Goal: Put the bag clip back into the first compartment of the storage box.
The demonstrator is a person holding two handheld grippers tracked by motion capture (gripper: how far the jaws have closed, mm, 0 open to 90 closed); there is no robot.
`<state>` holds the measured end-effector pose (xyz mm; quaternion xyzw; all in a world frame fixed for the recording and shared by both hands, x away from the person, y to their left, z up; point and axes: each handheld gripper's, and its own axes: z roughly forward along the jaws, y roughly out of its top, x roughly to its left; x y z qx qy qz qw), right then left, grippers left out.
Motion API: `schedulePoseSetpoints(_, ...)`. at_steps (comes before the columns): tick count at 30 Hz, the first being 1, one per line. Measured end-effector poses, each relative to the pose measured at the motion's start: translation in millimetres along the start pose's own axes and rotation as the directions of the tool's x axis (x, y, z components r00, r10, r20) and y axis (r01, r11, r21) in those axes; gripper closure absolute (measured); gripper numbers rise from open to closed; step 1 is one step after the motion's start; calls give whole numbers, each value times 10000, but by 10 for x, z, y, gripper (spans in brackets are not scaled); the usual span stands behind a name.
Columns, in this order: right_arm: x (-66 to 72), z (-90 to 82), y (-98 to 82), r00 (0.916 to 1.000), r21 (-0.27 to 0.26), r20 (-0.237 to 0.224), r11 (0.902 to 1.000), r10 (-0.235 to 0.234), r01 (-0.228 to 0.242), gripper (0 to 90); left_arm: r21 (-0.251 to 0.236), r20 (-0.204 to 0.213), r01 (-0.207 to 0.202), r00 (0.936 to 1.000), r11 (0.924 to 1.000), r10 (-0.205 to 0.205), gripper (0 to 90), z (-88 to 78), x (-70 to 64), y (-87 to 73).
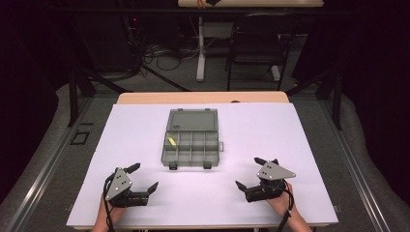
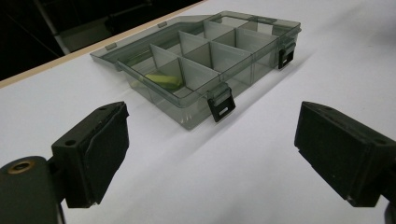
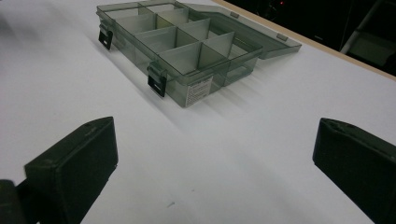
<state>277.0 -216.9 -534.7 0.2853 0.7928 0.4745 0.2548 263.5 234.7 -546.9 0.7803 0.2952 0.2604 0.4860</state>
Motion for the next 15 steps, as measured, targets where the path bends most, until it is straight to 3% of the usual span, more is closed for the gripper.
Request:
schedulePoseSetpoints(2,12,-32,-31,10000,-94,9,9999,71,-71,0,7,10,16,10000,10000,-16,99,-1,0,-2)
schedulePoseSetpoints(9,50,-117,-115,9985,-147,116,9984,-540,542,0,41,35,-87,10000,10000,87,99,0,0,1)
schedulePoseSetpoints(15,14,-110,-129,9991,-96,-153,9992,-385,384,0,70,100,-131,9999,9999,130,99,23,-17,10)
